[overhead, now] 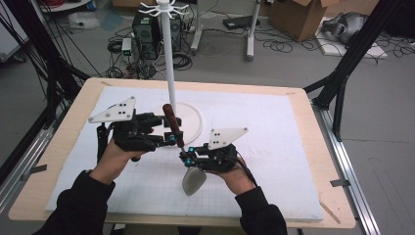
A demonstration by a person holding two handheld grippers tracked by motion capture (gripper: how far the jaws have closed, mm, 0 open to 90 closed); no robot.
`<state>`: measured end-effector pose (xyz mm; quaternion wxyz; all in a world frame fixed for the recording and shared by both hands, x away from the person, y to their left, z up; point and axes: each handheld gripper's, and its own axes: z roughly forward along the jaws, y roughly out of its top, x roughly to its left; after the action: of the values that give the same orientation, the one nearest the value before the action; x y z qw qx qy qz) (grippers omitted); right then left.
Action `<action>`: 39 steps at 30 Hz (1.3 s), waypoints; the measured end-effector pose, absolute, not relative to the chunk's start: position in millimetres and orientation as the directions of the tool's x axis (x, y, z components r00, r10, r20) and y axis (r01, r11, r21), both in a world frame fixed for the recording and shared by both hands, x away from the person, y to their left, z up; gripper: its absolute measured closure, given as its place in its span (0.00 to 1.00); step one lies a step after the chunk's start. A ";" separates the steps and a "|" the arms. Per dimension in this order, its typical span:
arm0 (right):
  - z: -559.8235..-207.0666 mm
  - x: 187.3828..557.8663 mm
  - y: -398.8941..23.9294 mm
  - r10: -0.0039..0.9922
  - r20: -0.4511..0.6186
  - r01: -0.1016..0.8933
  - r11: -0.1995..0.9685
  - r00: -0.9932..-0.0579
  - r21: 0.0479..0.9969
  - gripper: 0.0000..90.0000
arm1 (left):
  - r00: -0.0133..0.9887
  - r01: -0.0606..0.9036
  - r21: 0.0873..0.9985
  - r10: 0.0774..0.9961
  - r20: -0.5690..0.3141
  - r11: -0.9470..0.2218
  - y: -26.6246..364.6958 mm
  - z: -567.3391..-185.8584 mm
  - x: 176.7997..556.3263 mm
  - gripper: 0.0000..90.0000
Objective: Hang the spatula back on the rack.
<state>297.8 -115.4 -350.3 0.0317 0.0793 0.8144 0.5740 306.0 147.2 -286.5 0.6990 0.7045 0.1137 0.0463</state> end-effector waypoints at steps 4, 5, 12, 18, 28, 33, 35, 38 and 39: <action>-345.8 298.6 -112.1 0.223 0.024 0.102 0.344 -0.975 0.933 0.93 | 0.944 0.068 0.998 0.324 -0.067 0.006 162.1 -291.9 304.1 0.43; -345.0 299.2 -112.1 0.235 0.021 0.105 0.349 -0.972 0.931 0.93 | 0.935 0.062 0.998 0.350 -0.060 0.004 167.5 -295.6 303.3 0.41; -337.0 313.3 -115.0 0.324 0.045 0.149 0.304 -0.945 0.941 0.93 | 0.898 0.094 0.995 0.429 -0.096 0.028 204.5 -328.3 297.7 0.36; -326.5 332.7 -116.8 0.344 0.053 0.154 0.271 -0.937 0.950 0.93 | 0.870 0.144 0.988 0.469 -0.153 0.054 231.5 -361.6 291.9 0.36; -290.2 369.2 -113.0 0.360 0.033 0.142 0.281 -0.933 0.949 0.93 | 0.826 0.181 0.981 0.532 -0.187 0.064 256.8 -397.0 280.4 0.36; -271.6 387.4 -112.0 0.344 0.036 0.136 0.272 -0.938 0.953 0.93 | 0.825 0.182 0.982 0.534 -0.185 0.058 262.4 -399.2 277.8 0.37; -265.4 394.1 -112.3 0.336 0.043 0.139 0.266 -0.941 0.954 0.93 | 0.825 0.182 0.982 0.535 -0.182 0.055 263.5 -399.8 277.1 0.37; -258.2 402.1 -112.0 0.325 0.045 0.139 0.270 -0.945 0.953 0.93 | 0.825 0.185 0.981 0.533 -0.185 0.053 264.0 -400.9 277.3 0.37; -256.1 404.1 -111.4 0.319 0.038 0.133 0.278 -0.947 0.951 0.93 | 0.826 0.190 0.980 0.532 -0.189 0.054 263.8 -401.3 277.4 0.37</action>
<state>404.1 -111.4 -256.1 0.0799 0.1419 0.7955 0.5836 277.4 263.8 -401.3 0.6751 0.6760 0.2668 0.1265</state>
